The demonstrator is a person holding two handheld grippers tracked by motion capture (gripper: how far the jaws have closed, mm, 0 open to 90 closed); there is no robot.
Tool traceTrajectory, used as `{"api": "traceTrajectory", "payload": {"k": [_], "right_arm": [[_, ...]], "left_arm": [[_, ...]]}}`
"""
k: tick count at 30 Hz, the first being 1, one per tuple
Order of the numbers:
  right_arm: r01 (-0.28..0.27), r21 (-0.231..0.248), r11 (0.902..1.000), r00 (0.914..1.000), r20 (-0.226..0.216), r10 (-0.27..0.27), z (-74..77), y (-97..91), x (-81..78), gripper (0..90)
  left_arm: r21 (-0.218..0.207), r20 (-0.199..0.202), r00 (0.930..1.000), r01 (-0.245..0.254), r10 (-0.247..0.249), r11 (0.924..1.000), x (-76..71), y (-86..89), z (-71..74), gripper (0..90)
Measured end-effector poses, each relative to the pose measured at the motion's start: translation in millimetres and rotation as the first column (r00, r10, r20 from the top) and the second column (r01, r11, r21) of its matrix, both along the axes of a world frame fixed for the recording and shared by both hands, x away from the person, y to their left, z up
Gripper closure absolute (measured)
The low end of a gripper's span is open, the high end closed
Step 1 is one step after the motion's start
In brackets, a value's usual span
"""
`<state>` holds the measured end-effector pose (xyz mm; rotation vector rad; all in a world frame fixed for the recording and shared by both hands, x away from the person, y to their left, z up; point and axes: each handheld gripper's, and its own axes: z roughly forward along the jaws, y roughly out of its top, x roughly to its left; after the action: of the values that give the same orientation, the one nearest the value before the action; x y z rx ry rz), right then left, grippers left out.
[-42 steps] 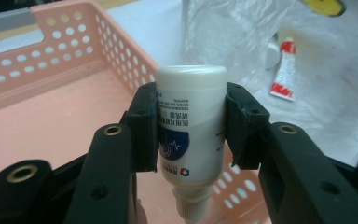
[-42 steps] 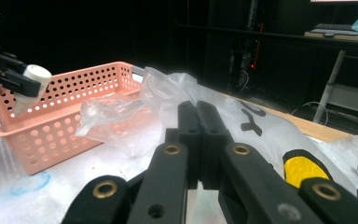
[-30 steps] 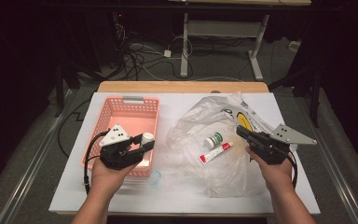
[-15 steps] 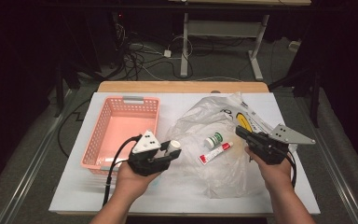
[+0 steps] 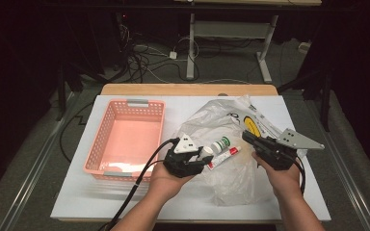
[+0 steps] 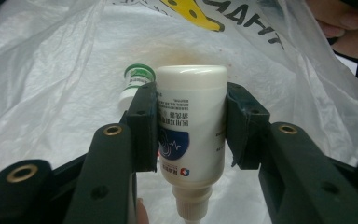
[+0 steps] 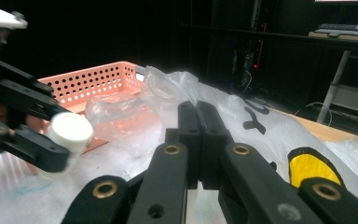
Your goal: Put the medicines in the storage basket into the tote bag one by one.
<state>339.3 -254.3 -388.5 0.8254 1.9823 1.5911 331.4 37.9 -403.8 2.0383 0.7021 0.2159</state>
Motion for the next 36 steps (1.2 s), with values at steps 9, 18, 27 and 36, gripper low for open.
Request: {"api": "traceTrajectory", "payload": {"k": [9,18,27,36], "right_arm": [[0.002,0.004,1.0000,1.0000,0.005,-0.002,1.2,-1.5,-0.6,90.0],[0.000,0.006,1.0000,1.0000,0.010,0.000,2.6,-2.3,-1.2,90.0],[0.004,0.016,0.9999,1.0000,0.007,-0.004,3.0,-6.7,-0.2,90.0],[0.008,0.020,0.9998,0.9999,0.007,-0.008,3.4,-9.5,-0.3,90.0]], "left_arm": [[-0.002,0.013,0.9998,-0.013,0.013,0.9999,10.7,-21.3,-11.8,57.9],[-0.008,0.017,0.9997,0.018,-0.018,0.9998,19.0,-49.8,-23.7,57.8],[0.004,0.012,0.9994,0.034,-0.034,0.9994,29.7,-79.1,-42.2,57.7],[0.032,0.025,0.9993,0.028,-0.029,0.9991,40.4,-101.6,-57.7,57.7]]}}
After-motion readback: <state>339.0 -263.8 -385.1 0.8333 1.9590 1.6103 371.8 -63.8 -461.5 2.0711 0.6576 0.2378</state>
